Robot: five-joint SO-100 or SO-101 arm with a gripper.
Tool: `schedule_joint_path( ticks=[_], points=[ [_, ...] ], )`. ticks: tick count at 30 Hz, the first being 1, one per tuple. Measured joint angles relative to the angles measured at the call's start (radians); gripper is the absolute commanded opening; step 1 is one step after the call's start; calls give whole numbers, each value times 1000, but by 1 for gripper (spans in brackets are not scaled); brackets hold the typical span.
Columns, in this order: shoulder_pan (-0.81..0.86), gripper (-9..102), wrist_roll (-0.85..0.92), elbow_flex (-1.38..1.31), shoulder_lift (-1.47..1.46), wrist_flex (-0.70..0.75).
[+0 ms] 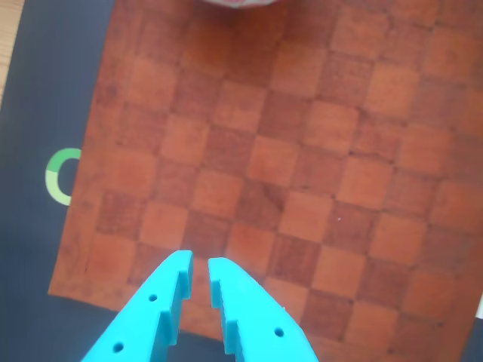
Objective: Grasp a black cylinder and put it in the bin.
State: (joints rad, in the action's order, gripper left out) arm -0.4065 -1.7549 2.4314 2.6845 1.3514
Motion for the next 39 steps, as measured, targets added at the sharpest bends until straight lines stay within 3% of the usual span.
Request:
schedule_joint_path(
  ticks=[11, 25, 39],
  points=[
    [5, 0, -28, 307, 287, -103],
    [5, 0, -29, 529, 627, -104],
    [8, 0, -29, 621, 704, -104]
  ],
)
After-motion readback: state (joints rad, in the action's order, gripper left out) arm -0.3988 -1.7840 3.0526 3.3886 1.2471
